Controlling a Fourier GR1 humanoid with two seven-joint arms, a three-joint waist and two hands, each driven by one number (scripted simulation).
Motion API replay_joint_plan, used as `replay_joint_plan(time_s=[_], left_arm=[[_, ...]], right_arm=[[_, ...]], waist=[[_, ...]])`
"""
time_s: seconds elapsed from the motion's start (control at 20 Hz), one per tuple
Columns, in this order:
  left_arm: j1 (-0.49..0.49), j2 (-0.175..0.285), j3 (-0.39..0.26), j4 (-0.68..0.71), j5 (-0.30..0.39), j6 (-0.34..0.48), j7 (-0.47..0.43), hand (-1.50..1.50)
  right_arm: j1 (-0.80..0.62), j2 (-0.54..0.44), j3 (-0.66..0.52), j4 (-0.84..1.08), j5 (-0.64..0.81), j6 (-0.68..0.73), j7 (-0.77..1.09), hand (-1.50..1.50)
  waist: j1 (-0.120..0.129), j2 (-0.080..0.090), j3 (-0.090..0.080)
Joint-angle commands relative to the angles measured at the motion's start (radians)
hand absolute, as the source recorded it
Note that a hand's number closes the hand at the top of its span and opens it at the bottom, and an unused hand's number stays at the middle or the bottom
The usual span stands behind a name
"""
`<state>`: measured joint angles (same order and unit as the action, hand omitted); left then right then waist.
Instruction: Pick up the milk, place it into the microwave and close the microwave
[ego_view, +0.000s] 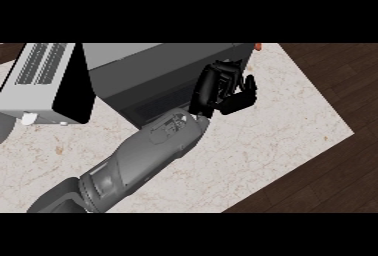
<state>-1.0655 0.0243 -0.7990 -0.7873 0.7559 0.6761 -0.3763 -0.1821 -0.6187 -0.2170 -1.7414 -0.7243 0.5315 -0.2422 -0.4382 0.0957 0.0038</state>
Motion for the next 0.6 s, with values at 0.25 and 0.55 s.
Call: replay_joint_plan(time_s=[0.25,0.55], left_arm=[[-0.022,-0.016,0.075,0.156,0.066,0.071,0.027,1.5],[-0.01,0.027,0.028,0.185,0.099,0.006,0.019,1.5]], right_arm=[[0.011,-0.029,-0.054,0.003,-0.038,-0.013,0.014,-1.5],[0.018,-0.054,-0.104,-0.003,-0.066,-0.026,0.02,-1.5]], waist=[[0.058,0.005,-0.002],[0.097,0.008,-0.004]])
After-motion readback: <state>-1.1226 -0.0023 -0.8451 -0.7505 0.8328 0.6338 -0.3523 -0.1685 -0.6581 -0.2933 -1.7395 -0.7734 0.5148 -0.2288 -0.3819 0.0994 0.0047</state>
